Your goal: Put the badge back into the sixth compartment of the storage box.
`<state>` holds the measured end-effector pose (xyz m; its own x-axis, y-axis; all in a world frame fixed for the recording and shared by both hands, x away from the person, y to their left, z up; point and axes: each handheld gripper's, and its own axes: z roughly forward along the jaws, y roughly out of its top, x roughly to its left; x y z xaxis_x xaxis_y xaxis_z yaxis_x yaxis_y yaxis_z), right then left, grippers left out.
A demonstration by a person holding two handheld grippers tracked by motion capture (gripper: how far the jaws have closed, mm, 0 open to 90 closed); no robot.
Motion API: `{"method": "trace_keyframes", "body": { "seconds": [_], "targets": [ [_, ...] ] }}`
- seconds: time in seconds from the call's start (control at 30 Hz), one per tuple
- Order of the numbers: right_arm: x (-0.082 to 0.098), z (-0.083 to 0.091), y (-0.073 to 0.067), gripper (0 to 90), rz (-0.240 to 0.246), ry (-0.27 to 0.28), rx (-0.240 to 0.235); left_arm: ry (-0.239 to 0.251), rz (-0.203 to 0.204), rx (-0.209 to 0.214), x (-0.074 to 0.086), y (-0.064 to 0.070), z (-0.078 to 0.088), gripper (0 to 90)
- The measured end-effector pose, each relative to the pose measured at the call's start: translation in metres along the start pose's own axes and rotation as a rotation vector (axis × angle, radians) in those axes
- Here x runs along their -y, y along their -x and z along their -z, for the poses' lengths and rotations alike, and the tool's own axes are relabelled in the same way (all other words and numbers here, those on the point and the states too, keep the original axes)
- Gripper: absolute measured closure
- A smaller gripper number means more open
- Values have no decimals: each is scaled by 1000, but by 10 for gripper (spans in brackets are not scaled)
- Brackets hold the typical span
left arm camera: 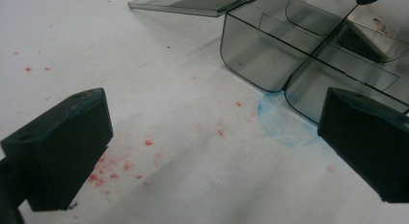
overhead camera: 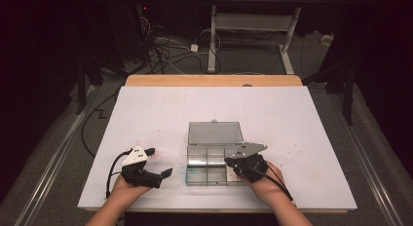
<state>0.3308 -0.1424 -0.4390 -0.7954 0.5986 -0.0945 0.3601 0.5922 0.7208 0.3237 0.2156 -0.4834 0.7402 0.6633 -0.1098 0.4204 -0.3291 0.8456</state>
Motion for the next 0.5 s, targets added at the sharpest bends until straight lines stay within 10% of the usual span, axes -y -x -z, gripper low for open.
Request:
{"method": "trace_keyframes", "body": {
  "seconds": [0.5],
  "targets": [
    [24, 20, 3, 890, -75, 92, -8, 6, 10, -4, 0, 0, 1, 0]
  ]
}}
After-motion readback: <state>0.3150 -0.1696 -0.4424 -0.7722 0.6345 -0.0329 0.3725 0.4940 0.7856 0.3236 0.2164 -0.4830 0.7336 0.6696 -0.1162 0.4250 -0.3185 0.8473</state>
